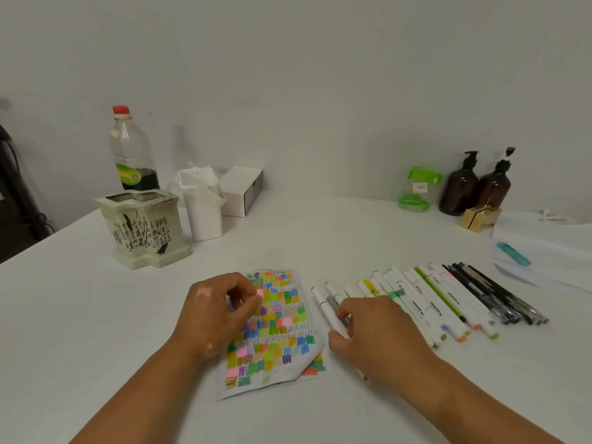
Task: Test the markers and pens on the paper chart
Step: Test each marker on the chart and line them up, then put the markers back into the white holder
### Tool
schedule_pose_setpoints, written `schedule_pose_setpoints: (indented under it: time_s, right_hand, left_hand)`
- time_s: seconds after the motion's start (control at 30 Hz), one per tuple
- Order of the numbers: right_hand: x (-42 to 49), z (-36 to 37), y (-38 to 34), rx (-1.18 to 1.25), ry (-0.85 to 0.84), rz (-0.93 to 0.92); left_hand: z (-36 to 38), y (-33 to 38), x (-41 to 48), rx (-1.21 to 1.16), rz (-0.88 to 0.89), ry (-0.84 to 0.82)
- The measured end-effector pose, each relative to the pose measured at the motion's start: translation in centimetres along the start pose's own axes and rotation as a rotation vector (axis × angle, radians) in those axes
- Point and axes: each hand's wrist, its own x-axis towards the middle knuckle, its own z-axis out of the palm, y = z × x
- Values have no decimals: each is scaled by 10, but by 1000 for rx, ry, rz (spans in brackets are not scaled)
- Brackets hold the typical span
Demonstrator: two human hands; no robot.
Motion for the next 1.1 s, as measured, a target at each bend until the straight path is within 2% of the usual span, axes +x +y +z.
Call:
schedule_pose_setpoints:
  time_s: [0.07,0.2,0.33,0.47,0.6,0.73,0.87,1.03,1.1]
  right_hand:
    - [4,10,2,-86,25,-12]
    - [14,16,7,-71,59,43]
    - [23,23,3,-67,39,22]
    - [40,20,-4,-53,31,11]
    - [49,26,-7,-3,33,5]
    - [48,33,-2,54,71,-14]
    - [46,32,1,123,74,-48]
    - [44,27,6,157,73,-38]
    - [44,26,6,155,79,-36]
  left_hand:
    - [3,-1,-1,38,3,-17]
    - [9,-1,-3,35,-11,-2]
    - [5,-1,9,49,-187,78]
    - [-29,0,77,402,-96,73]
    - [-61,7,167,770,-97,-58]
    - [-69,-8,215,1127,-143,-171]
    - [-62,-28,233,1159,-250,-255]
    - [-57,-30,234,1190,-96,-325]
    - [-56,-14,227,1127,-26,-292]
